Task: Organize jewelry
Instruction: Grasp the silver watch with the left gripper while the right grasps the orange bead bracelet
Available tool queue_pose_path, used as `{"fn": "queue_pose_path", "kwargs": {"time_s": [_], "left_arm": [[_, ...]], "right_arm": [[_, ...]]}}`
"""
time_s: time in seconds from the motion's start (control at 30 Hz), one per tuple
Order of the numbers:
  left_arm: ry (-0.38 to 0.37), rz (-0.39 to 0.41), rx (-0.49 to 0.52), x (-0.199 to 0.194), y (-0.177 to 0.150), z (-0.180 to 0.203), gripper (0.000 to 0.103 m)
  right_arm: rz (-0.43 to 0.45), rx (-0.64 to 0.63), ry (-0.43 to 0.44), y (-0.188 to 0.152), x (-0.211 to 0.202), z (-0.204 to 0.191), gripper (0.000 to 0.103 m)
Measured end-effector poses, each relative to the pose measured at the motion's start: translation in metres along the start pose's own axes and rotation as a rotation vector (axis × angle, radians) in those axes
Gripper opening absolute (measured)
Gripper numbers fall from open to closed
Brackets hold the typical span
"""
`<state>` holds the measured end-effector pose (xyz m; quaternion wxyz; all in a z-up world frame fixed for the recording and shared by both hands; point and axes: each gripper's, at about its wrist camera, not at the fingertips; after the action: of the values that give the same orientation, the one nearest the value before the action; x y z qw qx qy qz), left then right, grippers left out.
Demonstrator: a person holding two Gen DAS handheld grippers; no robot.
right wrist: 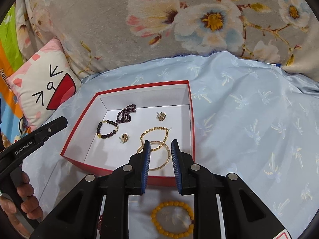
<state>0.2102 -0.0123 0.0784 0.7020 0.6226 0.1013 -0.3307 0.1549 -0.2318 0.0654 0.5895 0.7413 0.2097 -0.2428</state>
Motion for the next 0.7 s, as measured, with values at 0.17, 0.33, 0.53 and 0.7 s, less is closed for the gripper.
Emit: {"fn": "queue_pose_path", "kwargs": {"time_s": [0.17,0.33,0.53,0.7], "left_arm": [[0.005,0.013,0.005,-0.017,-0.004,-0.002,0.040],[0.004,0.005,0.010,-0.031,-0.016,-0.004,0.040],[0.004,-0.030,0.028,-0.040,-0.041,-0.003,0.041],[0.017,-0.071,0.022,-0.036,-0.069,-0.003,0.063]], "right_arm": [[0.016,0.004,-0.003,-0.004,-0.018,0.001,0.022],[0.018,0.012,-0.004,-0.013,-0.033,0.004,0.022],[0.007,0.041,-0.005,-0.032,-0.048,0.013,0.022],[-0.012,0.041,-0.013,-0.052,-0.057,0.016,0.023]]}}
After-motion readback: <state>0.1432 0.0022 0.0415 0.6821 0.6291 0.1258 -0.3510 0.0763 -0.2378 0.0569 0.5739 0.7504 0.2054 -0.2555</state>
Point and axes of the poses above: each gripper's, at about its wrist camera, not at the fingertips, and x roughly the way its jaws point, z to its right, y to its top, and after that the axes turned 6 degrees about z, right-handed
